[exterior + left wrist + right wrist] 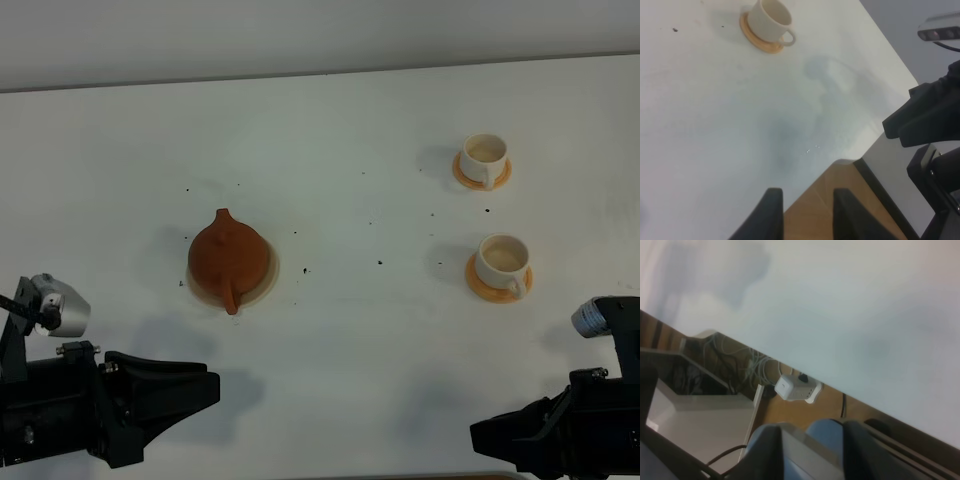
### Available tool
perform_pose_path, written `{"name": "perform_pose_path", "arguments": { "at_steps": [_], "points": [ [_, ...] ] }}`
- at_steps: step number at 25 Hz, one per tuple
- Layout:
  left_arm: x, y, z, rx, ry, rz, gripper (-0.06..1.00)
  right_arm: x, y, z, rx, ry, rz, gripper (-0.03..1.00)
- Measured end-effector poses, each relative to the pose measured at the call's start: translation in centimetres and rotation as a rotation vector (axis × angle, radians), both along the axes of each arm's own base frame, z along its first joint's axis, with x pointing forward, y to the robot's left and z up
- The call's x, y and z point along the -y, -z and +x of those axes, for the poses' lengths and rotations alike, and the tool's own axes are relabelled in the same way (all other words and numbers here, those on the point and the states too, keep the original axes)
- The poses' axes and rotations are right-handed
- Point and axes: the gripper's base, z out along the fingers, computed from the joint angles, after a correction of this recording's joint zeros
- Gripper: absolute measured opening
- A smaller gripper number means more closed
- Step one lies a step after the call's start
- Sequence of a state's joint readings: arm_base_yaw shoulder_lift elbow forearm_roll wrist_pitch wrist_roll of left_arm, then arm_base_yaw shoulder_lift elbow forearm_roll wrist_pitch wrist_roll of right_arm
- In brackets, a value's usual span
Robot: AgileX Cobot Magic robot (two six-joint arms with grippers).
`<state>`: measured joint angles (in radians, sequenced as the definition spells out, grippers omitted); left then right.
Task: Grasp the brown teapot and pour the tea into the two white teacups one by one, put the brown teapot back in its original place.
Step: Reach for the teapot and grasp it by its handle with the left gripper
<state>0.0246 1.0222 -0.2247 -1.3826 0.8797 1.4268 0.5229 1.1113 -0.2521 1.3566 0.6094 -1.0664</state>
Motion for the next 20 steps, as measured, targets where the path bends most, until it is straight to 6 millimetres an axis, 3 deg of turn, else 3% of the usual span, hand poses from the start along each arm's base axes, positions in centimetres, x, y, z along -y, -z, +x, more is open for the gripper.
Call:
{"name": "perform_pose_path", "arguments": {
  "at_steps": [20],
  "points": [
    [-0.18, 0.03, 0.38, 0.007, -0.048, 0.007, 0.25, 0.0, 0.0, 0.0, 0.003, -0.003, -0.001, 0.28]
  ]
}}
